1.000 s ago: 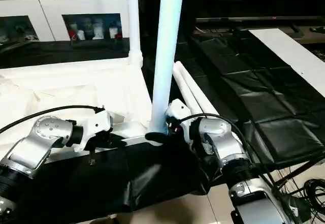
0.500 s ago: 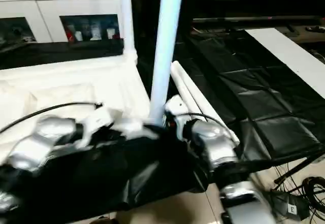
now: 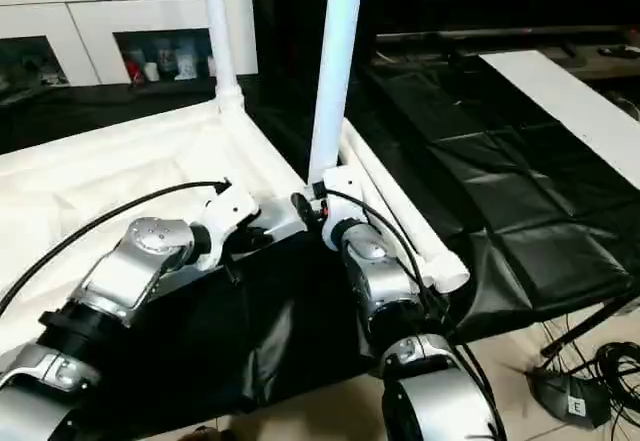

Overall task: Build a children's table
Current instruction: Rotate leg to tighten

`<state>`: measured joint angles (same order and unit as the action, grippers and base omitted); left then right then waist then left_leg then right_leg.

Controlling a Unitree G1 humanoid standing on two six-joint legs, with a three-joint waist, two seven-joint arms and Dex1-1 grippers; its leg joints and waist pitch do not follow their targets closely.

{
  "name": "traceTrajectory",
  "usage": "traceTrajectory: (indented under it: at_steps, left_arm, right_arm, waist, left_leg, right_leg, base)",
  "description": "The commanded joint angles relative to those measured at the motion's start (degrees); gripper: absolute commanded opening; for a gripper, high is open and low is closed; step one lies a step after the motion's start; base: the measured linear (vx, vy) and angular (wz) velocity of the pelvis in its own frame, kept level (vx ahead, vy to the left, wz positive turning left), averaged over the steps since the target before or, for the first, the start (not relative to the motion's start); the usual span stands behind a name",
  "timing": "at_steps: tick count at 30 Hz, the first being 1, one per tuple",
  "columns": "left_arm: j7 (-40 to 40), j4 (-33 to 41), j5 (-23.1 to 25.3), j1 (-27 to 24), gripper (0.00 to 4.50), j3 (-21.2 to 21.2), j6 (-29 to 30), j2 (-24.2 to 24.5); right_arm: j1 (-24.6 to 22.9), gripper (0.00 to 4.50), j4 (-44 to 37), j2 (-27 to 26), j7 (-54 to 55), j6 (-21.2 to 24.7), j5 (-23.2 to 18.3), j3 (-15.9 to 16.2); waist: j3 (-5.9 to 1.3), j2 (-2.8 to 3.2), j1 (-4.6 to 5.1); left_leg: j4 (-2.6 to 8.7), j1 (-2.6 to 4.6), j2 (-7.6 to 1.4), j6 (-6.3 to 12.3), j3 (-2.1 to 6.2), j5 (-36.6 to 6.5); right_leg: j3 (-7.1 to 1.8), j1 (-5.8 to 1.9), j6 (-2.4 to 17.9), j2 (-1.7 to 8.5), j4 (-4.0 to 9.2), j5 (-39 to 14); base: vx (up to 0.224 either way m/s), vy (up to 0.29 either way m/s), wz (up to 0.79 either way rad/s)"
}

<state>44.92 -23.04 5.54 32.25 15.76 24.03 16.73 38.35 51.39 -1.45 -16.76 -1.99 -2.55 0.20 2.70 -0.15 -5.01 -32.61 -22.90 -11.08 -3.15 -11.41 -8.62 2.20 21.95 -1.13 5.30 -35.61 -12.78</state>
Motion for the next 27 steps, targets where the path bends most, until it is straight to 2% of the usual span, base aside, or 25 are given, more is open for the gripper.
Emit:
traceTrajectory:
  at_steps: [1,3,5,6,7,9,10,12,14,15,21,27]
  left_arm:
    - [-1.05,-1.66,0.75,-0.64,0.0,0.71,1.49,-0.18]
    - [2.88,-0.13,-0.07,-1.76,0.0,1.77,-0.43,1.9]
    - [5.22,0.78,-0.33,-2.48,0.0,2.48,-1.39,3.15]
    - [6.87,1.68,-0.57,-3.07,0.0,2.87,-0.71,4.14]
    - [7.93,2.28,-0.7,-3.46,0.0,3.08,-0.49,4.88]
    - [11.47,3.49,-1.7,-4.55,0.0,3.2,-2.54,7.08]
    - [11.69,3.53,-1.76,-4.6,0.0,3.21,-2.78,7.19]
    - [13.47,3.79,-2.25,-4.98,0.0,3.35,-4.83,8.07]
    - [15.39,4.43,-3.0,-5.44,0.0,3.14,-4.93,9.43]
    - [17.63,5.18,-3.82,-5.83,0.0,2.87,-5.07,10.88]
    - [24.22,8.22,-6.58,-7.01,0.0,3.23,-5.62,13.88]
    - [24.01,7.32,-6.17,-6.8,0.0,3.14,-6.95,13.9]
  right_arm:
    - [-0.2,3.29,-1.04,-3.58,-7.2,-0.65,-3.25,1.44]
    - [-1.03,3.43,-3.55,-1.54,-12.72,-2.66,-3.06,3.28]
    - [-1.75,3.49,-5.29,-0.32,-16.35,-2.62,-3.09,4.73]
    - [-2.57,3.79,-7.11,0.81,-19.2,-1.93,-3.24,5.93]
    - [-3.19,3.87,-8.5,1.82,-21.07,-1.34,-3.18,6.85]
    - [-5.59,3.91,-13.36,5.94,-28.24,-0.07,-3.58,9.24]
    - [-5.71,3.91,-13.58,6.15,-28.56,-0.03,-3.6,9.32]
    - [-6.55,3.91,-15.2,7.72,-30.95,0.26,-3.75,9.75]
    - [-7.82,3.91,-17.37,10.49,-35.19,0.72,-3.94,10.07]
    - [-9.02,3.91,-19.29,13.61,-39.53,1.01,-4.12,10.55]
    - [-9.93,3.91,-21.38,17.02,-44.57,0.57,-4.76,10.86]
    - [-9.82,3.91,-21.98,17.65,-46.91,1.26,-4.99,11.59]
  waist:
    - [-2.95,0.59,0.11]
    - [-3.06,0.52,0.11]
    - [-3.11,0.38,0.24]
    - [-3.21,0.32,0.33]
    - [-3.25,0.39,0.34]
    - [-3.3,0.38,0.25]
    - [-3.34,0.28,0.24]
    - [-3.24,0.3,0.08]
    - [-3.21,0.31,0.03]
    - [-3.08,0.23,-0.18]
    - [-2.98,0.32,-0.21]
    - [-3.1,0.31,-0.46]
  left_leg:
    - [4.28,1.8,-2.12,-0.77,1.26,-16.32]
    - [4.22,1.73,-2.11,-0.16,1.22,-14.9]
    - [4.15,1.18,-2.03,1.17,1.39,-12.6]
    - [3.92,1.17,-1.96,1.94,1.36,-10.62]
    - [3.8,1.29,-1.96,2.26,1.32,-10.0]
    - [3.38,1.5,-1.94,3.75,1.13,-7.96]
    - [3.23,1.47,-1.84,4.57,1.07,-6.98]
    - [3.24,1.54,-1.95,5.0,1.0,-7.19]
    - [3.36,1.81,-2.1,4.72,0.98,-8.3]
    - [3.41,1.74,-2.13,4.49,0.92,-8.93]
    - [3.65,1.91,-2.33,3.38,0.91,-11.57]
    - [3.54,1.98,-2.27,3.27,0.87,-10.84]
  right_leg:
    - [-1.82,-1.09,11.15,2.66,4.39,-5.56]
    - [-1.75,-1.28,11.5,2.62,4.23,-3.54]
    - [-1.53,-1.87,11.41,2.56,3.93,-0.43]
    - [-1.46,-1.94,11.86,2.48,3.62,2.19]
    - [-1.45,-1.85,12.24,2.46,3.58,3.1]
    - [-1.44,-1.89,13.19,2.22,3.33,6.69]
    - [-1.41,-1.98,13.59,2.12,3.25,8.08]
    - [-1.43,-1.9,14.04,2.26,3.32,7.59]
    - [-1.41,-1.81,14.52,2.25,3.47,5.39]
    - [-1.42,-1.85,14.38,2.23,3.58,4.05]
    - [-1.55,-1.56,14.91,2.4,3.72,-0.12]
    - [-1.55,-1.52,15.2,2.4,3.53,1.35]
  base:
    - [0.0,0.0,0.0]
    - [0.0,0.0,0.0]
    - [0.0,0.0,0.0]
    - [0.0,0.0,0.0]
    - [0.0,0.0,0.0]
    - [0.0,0.0,0.0]
    - [0.0,0.0,0.0]
    - [0.0,0.0,0.0]
    - [0.0,0.0,0.0]
    - [0.0,0.0,0.0]
    - [0.0,0.0,0.0]
    - [0.0,0.0,0.0]
